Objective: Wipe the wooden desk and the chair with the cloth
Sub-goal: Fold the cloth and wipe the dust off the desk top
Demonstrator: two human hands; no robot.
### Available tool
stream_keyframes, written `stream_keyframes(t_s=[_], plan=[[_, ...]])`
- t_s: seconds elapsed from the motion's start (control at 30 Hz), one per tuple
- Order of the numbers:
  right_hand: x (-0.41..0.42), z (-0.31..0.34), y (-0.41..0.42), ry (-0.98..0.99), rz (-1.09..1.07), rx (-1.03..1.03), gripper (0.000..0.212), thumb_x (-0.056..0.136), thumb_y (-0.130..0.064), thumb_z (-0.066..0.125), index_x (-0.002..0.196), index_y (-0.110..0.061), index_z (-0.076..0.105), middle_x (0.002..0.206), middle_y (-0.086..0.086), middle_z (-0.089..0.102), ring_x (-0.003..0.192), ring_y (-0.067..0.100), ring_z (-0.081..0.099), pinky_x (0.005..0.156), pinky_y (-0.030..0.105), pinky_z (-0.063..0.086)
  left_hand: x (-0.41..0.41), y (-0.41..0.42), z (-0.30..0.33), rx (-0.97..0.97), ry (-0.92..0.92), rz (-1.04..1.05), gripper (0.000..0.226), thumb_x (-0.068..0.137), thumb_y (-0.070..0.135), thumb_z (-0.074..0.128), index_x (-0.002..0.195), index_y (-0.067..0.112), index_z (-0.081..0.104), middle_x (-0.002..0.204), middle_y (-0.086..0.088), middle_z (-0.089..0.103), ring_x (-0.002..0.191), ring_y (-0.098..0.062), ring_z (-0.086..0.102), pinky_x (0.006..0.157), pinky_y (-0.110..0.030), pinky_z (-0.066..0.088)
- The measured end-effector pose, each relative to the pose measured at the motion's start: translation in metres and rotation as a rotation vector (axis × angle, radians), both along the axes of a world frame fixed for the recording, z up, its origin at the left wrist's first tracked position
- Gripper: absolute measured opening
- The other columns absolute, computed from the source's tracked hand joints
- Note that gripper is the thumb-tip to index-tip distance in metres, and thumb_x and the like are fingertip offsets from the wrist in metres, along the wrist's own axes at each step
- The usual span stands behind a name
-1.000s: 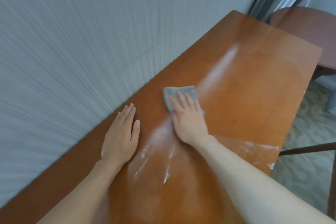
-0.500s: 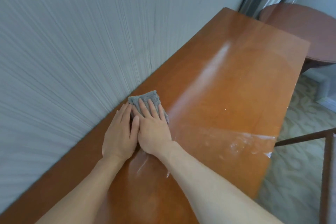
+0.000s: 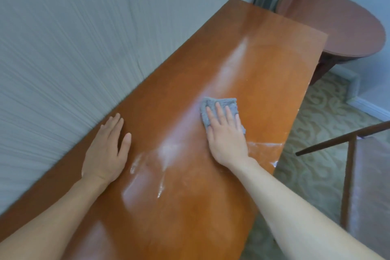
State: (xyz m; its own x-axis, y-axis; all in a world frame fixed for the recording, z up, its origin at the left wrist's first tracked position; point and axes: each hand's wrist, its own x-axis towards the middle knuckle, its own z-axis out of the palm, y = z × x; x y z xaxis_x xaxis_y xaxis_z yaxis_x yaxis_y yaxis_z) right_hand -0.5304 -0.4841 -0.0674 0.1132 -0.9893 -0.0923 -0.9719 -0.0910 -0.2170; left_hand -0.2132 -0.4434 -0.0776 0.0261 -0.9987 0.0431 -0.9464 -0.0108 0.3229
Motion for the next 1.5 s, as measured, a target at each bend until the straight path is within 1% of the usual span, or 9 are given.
stream_keyframes(t_s=[0.2, 0.37, 0.47, 0.7, 0.83, 1.07, 1.27, 1.37, 1.5], plan=[[-0.084, -0.005, 0.013, 0.024, -0.183, -0.048, 0.057, 0.104, -0.03, 0.023, 0.16, -0.025, 0.019, 0.168, 0.004, 0.015, 0.155, 0.03, 0.012, 0.125, 0.051, 0.01, -0.001, 0.001, -0.001, -0.007, -0.008, 0.025, 0.076, 0.103, 0.059, 0.017, 0.158, 0.01, 0.036, 0.168, -0.003, 0.029, 0.156, -0.02, 0.023, 0.126, -0.037, 0.017], [-0.083, -0.002, 0.012, 0.026, -0.292, 0.004, 0.058, 0.104, -0.026, 0.024, 0.161, -0.027, 0.011, 0.17, 0.003, 0.006, 0.156, 0.029, 0.001, 0.125, 0.051, 0.001, -0.003, 0.001, 0.0, -0.015, 0.015, 0.035, 0.071, 0.106, 0.057, 0.019, 0.159, 0.011, 0.036, 0.168, -0.003, 0.028, 0.156, -0.02, 0.022, 0.126, -0.039, 0.02], [-0.048, -0.001, 0.009, 0.023, -0.295, 0.039, 0.061, 0.103, -0.027, 0.029, 0.161, -0.028, 0.01, 0.17, 0.002, 0.001, 0.156, 0.028, -0.003, 0.125, 0.05, -0.003, -0.004, 0.002, 0.001, -0.021, 0.03, 0.037, 0.064, 0.109, 0.05, 0.025, 0.159, 0.011, 0.036, 0.168, -0.003, 0.029, 0.156, -0.019, 0.022, 0.126, -0.038, 0.02], [0.14, 0.006, 0.049, -0.111, 0.148, 0.003, 0.066, 0.099, -0.03, 0.041, 0.16, -0.023, 0.017, 0.169, 0.006, 0.007, 0.155, 0.032, -0.002, 0.124, 0.052, -0.006, -0.003, 0.002, 0.006, -0.044, 0.146, 0.059, 0.066, 0.105, 0.05, 0.025, 0.156, 0.011, 0.042, 0.165, -0.002, 0.035, 0.155, -0.015, 0.026, 0.126, -0.038, 0.022], [0.205, -0.001, 0.08, -0.13, 0.262, 0.0, 0.07, 0.1, -0.029, 0.037, 0.161, -0.017, 0.005, 0.169, 0.005, 0.01, 0.155, 0.031, -0.001, 0.124, 0.052, -0.004, 0.003, 0.002, 0.007, -0.044, 0.278, 0.086, 0.064, 0.1, 0.044, 0.026, 0.152, 0.014, 0.049, 0.161, -0.001, 0.042, 0.152, -0.014, 0.031, 0.125, -0.037, 0.025], [0.135, -0.004, 0.077, -0.123, 0.13, -0.069, 0.06, 0.099, -0.029, 0.038, 0.158, -0.025, 0.028, 0.168, 0.003, 0.019, 0.155, 0.028, 0.01, 0.126, 0.048, 0.003, 0.003, 0.001, 0.004, -0.045, 0.162, 0.031, 0.07, 0.101, 0.056, 0.028, 0.152, 0.013, 0.049, 0.163, 0.001, 0.039, 0.154, -0.014, 0.028, 0.126, -0.038, 0.023], [0.046, -0.005, 0.063, -0.04, -0.059, -0.032, 0.059, 0.104, -0.028, 0.031, 0.161, -0.028, 0.015, 0.169, -0.001, 0.006, 0.156, 0.025, 0.001, 0.126, 0.046, -0.001, -0.003, 0.008, 0.01, 0.013, 0.03, -0.007, 0.069, 0.105, 0.058, 0.035, 0.158, 0.014, 0.038, 0.168, -0.002, 0.029, 0.156, -0.022, 0.02, 0.124, -0.047, 0.024], [0.013, -0.004, 0.065, -0.035, -0.134, -0.025, 0.059, 0.105, -0.028, 0.03, 0.161, -0.029, 0.013, 0.17, -0.001, 0.005, 0.156, 0.024, 0.001, 0.126, 0.046, -0.001, -0.012, 0.007, 0.017, 0.034, 0.006, 0.011, 0.071, 0.105, 0.056, 0.036, 0.158, 0.009, 0.036, 0.169, -0.005, 0.026, 0.157, -0.022, 0.017, 0.127, -0.044, 0.018], [-0.034, -0.005, 0.076, 0.024, -0.254, -0.058, 0.057, 0.105, -0.027, 0.03, 0.161, -0.026, 0.016, 0.169, 0.001, 0.011, 0.156, 0.026, 0.008, 0.126, 0.045, 0.006, -0.05, 0.006, 0.02, 0.008, -0.017, -0.231, 0.075, 0.102, 0.057, 0.029, 0.158, 0.008, 0.036, 0.169, -0.005, 0.026, 0.157, -0.016, 0.017, 0.129, -0.037, 0.011]])
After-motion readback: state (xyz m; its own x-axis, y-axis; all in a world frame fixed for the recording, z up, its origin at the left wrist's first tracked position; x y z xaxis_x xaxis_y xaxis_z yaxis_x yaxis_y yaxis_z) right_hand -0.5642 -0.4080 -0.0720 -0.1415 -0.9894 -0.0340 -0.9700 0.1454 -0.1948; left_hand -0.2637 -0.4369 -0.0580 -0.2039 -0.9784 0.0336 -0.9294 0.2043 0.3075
